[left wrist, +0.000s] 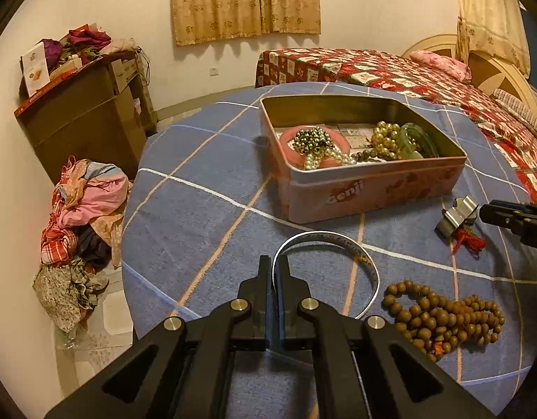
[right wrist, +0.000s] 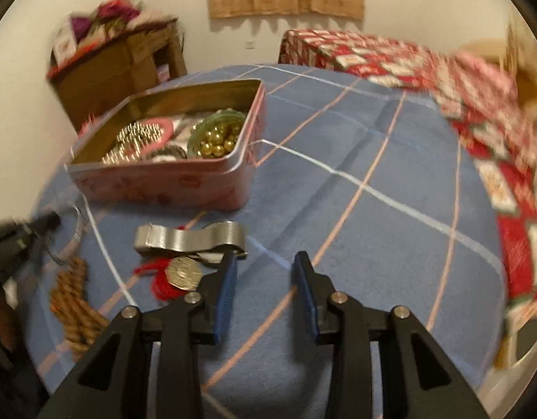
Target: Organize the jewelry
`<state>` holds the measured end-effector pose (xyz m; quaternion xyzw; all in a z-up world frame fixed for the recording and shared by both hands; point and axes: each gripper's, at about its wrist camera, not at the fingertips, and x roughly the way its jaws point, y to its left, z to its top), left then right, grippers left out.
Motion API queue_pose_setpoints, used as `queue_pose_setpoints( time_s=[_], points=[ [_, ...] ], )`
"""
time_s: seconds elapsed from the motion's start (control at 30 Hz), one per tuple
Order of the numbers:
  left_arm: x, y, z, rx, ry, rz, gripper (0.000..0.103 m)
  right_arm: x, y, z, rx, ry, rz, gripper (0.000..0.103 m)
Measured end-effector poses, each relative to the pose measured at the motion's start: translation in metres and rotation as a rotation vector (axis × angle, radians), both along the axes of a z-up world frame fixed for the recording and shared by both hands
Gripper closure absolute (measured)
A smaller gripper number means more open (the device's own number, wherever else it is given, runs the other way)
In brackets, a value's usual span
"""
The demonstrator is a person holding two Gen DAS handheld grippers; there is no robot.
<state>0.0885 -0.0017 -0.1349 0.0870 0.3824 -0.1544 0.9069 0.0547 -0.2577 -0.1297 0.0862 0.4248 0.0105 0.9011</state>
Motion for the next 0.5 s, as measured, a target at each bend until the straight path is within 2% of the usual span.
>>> queue_pose_setpoints(
  time_s=[0.13, 0.27, 0.33, 0.4, 0.5],
  points=[
    [0.0, -0.001, 0.001, 0.003, 0.003, -0.008, 0.102, 0.003, 0.011, 0.006, 0.138, 0.007, -0.001, 0.064],
    [-0.001, 0.0, 0.001, -0.004, 0.004, -0.005, 0.102, 0.014, 0.033, 0.007, 0.126, 0.024, 0.018, 0.064],
    [0.0, 0.001, 0.002, -0.009, -0.001, 0.0, 0.102, 0.02, 0.035, 0.006, 0.118, 0.024, -0.022, 0.055],
    [0.0, 0.003, 0.004, -0.014, -0.004, 0.004, 0.102, 0.026, 0.033, 0.004, 0.115, 0.028, -0.065, 0.032],
    [0.0, 0.004, 0.003, -0.018, -0.004, 0.005, 0.102, 0.031, 0.037, 0.004, 0.094, 0.032, -0.093, 0.031]
  ],
)
